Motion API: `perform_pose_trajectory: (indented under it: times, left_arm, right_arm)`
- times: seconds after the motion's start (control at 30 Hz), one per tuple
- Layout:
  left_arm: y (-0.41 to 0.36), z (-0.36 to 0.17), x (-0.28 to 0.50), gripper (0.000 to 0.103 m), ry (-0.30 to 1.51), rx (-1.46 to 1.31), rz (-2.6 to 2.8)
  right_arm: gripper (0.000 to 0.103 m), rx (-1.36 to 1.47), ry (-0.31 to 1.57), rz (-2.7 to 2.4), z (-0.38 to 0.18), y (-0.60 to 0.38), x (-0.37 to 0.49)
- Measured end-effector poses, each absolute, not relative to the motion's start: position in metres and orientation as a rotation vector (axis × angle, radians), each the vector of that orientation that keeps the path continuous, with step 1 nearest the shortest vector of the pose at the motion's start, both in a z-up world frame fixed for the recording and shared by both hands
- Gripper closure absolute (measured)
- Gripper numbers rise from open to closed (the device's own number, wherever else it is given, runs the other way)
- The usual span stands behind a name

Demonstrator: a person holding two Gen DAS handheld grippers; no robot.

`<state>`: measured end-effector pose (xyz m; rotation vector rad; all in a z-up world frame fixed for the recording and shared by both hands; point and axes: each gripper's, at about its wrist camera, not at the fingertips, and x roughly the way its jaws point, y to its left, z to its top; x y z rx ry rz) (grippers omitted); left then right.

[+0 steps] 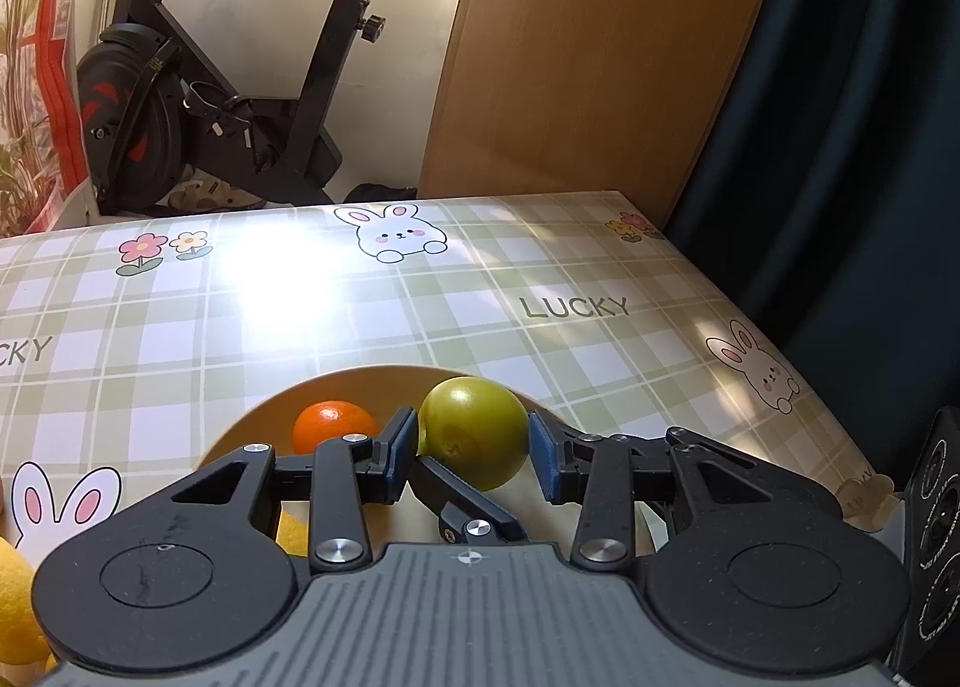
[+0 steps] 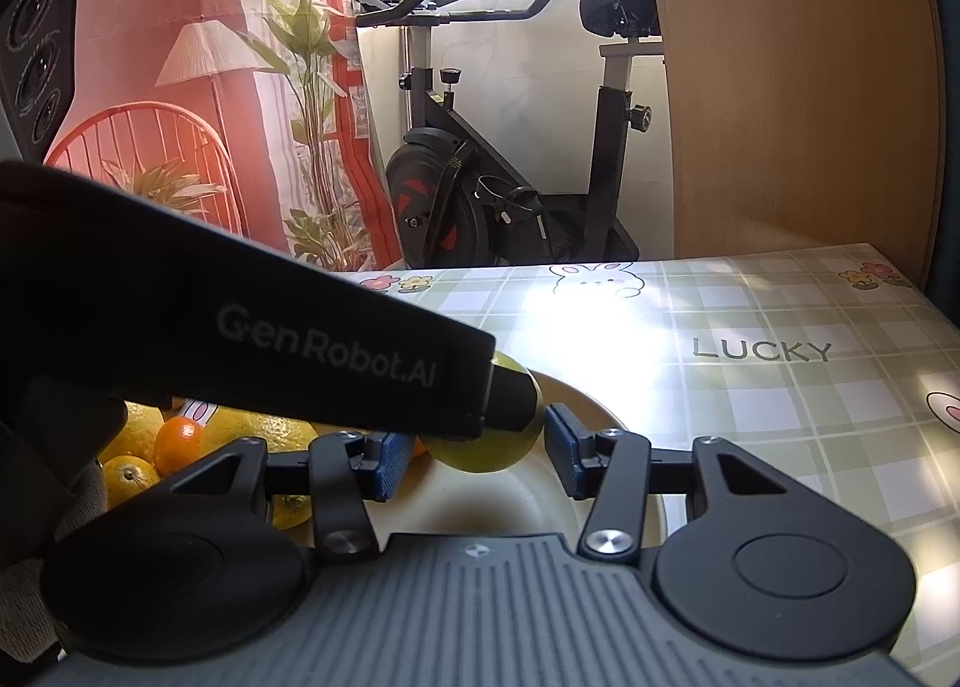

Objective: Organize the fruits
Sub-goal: 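Lower the yellow-green apple onto the plate and open the left gripper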

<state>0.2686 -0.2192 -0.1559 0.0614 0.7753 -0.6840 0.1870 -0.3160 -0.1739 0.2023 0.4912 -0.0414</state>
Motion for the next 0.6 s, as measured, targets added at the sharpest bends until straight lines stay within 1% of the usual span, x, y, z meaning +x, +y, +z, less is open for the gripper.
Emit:
perform_pose_trajectory:
  times: [0.27,0.4,0.43,0.5,0.6]
  left_arm:
    - [-0.215,-0.156,0.268,0.06,0.778,0.042,-0.687]
    - [-0.21,-0.152,0.267,0.06,0.758,0.025,-0.676]
    - [-0.208,-0.15,0.267,0.06,0.755,0.018,-0.672]
    - [-0.203,-0.147,0.265,0.06,0.748,0.003,-0.665]
    - [-0.194,-0.142,0.26,0.06,0.732,-0.028,-0.659]
  right_arm:
    - [0.053,0.185,0.533,-0.1,-0.175,-0.314,0.195]
    - [0.053,0.192,0.524,-0.108,-0.175,-0.316,0.193]
    - [0.052,0.197,0.523,-0.107,-0.175,-0.316,0.193]
    - [0.047,0.205,0.532,-0.097,-0.176,-0.317,0.193]
    - [0.046,0.219,0.528,-0.096,-0.175,-0.32,0.193]
